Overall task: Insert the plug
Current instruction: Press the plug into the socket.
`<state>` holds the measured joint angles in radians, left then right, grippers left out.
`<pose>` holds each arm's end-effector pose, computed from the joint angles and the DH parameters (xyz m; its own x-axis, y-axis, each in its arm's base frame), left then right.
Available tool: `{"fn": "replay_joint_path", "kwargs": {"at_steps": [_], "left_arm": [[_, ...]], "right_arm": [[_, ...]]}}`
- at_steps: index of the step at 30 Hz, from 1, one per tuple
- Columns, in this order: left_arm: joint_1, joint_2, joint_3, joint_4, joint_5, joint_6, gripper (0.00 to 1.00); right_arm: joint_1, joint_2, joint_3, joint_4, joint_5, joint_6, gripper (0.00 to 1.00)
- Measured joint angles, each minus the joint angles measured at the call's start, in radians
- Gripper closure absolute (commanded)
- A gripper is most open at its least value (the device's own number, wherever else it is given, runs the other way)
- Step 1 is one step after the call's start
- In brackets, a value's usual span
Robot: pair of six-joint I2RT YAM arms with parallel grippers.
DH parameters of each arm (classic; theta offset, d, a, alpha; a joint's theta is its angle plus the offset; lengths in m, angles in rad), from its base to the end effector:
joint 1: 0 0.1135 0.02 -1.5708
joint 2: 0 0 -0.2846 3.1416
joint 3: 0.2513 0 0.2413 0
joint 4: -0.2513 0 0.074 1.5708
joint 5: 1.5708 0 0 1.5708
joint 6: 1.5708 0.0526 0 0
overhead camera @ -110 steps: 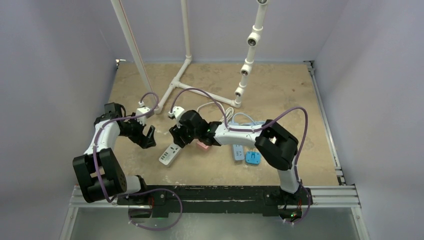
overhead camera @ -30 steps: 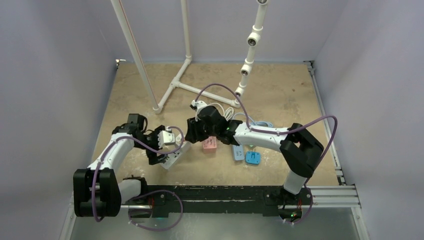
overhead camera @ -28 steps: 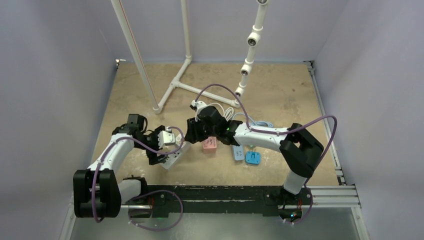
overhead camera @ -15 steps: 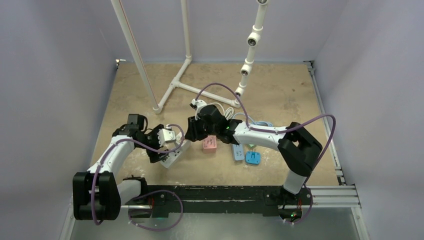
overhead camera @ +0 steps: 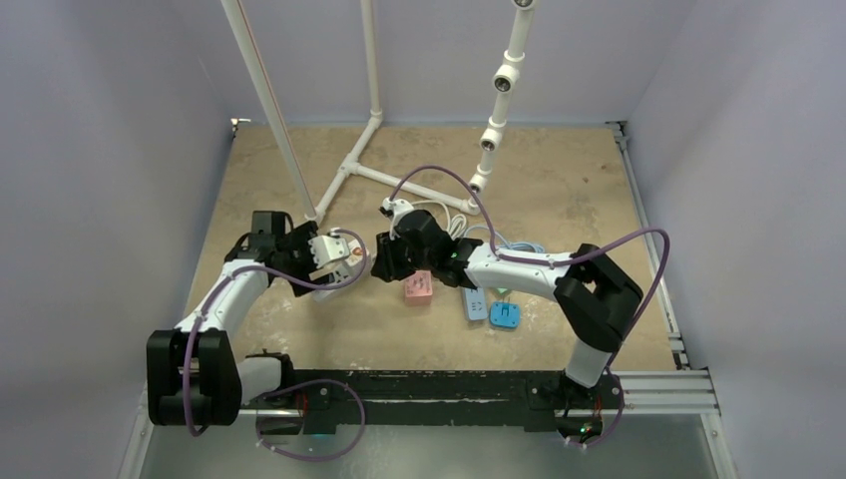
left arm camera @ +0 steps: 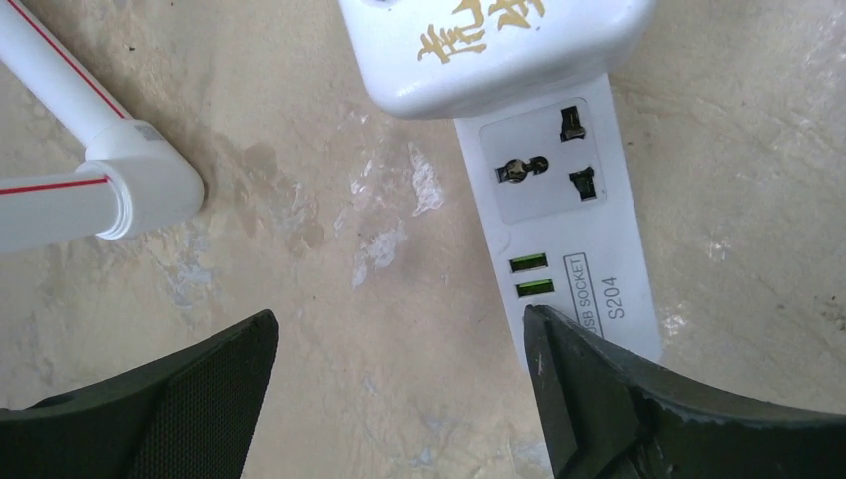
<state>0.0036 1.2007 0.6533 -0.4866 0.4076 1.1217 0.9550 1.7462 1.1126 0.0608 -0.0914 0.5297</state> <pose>0.2105 -0.0201 0.2033 -0.1934 0.8263 -0.5289 0.8607 0.4017 0.3128 0.2270 0.3291 0.2352 -0.7033 -0.1228 -0.7002 -0.5816 0.6659 0.4673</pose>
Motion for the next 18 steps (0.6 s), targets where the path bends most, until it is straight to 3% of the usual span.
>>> {"fn": "replay_joint_path", "kwargs": {"at_steps": [8, 12, 18], "left_arm": [[0.001, -0.043, 0.064, -0.134, 0.039, -0.017, 0.01], [0.001, -0.045, 0.104, -0.191, 0.143, -0.067, 0.01], [0.001, -0.037, 0.047, -0.194, 0.181, -0.115, 0.01]], "right_arm": [[-0.002, 0.008, 0.124, -0.045, 0.021, -0.042, 0.65], [-0.003, 0.036, 0.197, -0.030, 0.023, -0.050, 0.54], [-0.002, 0.126, 0.274, -0.055, 0.064, -0.084, 0.66]]}}
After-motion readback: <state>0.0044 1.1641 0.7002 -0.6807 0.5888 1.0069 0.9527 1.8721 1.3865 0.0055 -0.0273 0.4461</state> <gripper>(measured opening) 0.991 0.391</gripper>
